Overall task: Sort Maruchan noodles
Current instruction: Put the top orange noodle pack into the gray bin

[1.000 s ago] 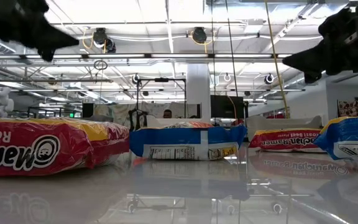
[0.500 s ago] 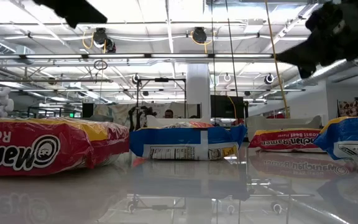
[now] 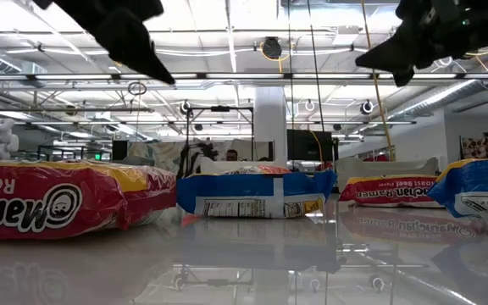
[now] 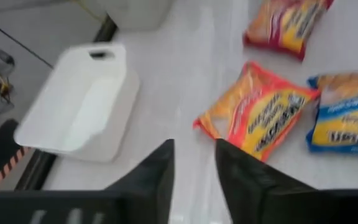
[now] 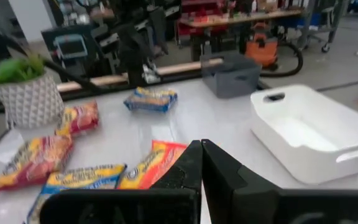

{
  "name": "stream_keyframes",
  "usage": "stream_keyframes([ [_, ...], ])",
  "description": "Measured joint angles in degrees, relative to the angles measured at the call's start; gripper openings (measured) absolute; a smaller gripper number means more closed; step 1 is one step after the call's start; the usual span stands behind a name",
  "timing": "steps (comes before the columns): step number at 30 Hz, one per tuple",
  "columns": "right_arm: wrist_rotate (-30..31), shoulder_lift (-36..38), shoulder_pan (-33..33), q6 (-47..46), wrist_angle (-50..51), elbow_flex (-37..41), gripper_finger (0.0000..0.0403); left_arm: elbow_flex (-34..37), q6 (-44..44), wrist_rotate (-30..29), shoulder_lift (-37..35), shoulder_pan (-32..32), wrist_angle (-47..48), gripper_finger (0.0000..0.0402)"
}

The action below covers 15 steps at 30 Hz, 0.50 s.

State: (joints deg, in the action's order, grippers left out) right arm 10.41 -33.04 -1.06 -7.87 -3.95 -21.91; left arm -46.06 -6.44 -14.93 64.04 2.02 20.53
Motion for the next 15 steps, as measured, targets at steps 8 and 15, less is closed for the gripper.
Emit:
stream_keyframes([
  [8,-0.1,-2.7,0.0,4.6,-0.1,0.0,0.0000,0.0,2.3,6.6,11.4,-0.2,-3.2,0.0202],
  [15,0.0,-2.7,-0.1,10.2,-2.5,0.0,0.0000,0.0,4.7,7.4,16.6,-0.3,-5.1,0.0205],
])
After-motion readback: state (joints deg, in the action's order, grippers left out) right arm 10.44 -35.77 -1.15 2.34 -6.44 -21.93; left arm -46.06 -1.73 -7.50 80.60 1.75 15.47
